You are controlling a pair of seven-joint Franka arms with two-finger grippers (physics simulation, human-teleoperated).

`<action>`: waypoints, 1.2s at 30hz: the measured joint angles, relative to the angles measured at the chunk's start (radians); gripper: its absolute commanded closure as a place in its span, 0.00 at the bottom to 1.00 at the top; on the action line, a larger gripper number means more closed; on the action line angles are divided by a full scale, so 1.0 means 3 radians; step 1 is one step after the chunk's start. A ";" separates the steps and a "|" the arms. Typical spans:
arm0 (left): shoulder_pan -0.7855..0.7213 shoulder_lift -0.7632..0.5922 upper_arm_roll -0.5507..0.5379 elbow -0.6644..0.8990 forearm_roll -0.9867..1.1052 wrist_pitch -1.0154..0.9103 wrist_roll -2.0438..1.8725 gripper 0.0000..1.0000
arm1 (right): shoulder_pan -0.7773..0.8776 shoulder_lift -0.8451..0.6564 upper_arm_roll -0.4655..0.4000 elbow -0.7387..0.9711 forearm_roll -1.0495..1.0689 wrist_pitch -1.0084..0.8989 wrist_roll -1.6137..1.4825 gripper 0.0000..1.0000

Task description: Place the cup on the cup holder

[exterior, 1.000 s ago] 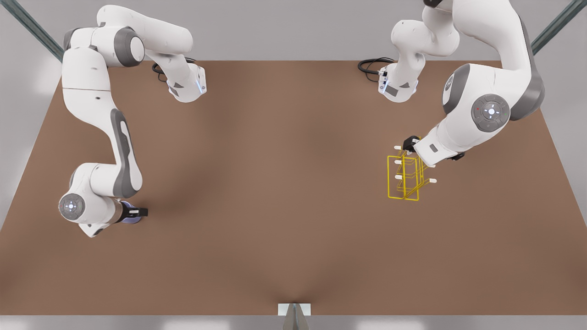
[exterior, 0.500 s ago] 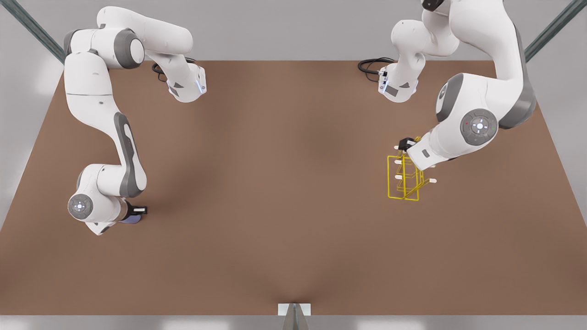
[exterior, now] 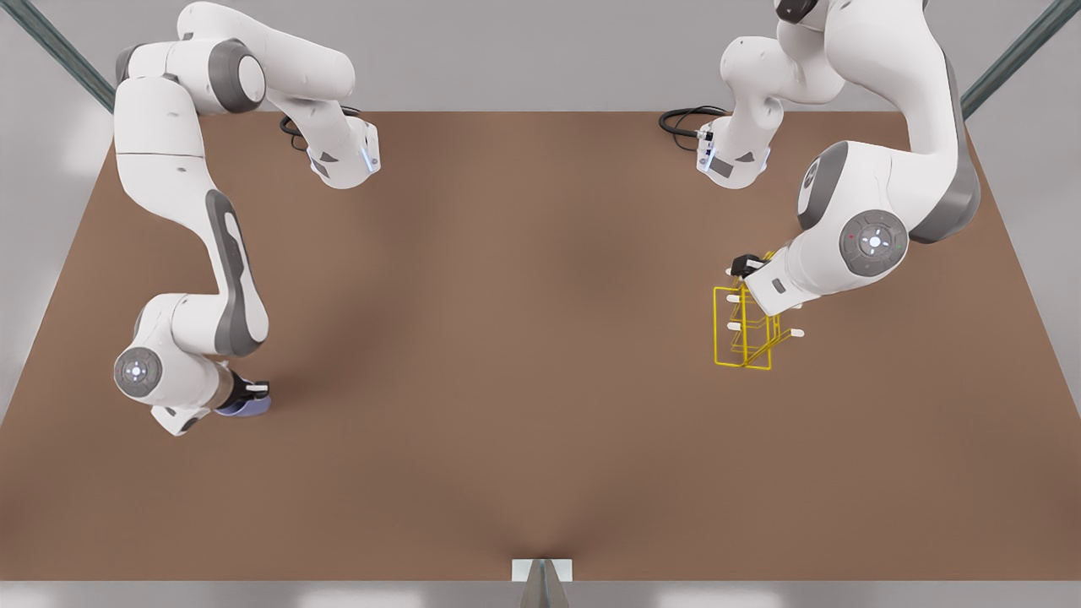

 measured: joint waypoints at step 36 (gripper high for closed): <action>-0.0020 0.0025 0.0000 -0.0006 0.0009 -0.0061 -0.0022 0.00 | 0.2197 0.2508 0.1769 0.2531 0.2177 0.2121 0.2490 0.79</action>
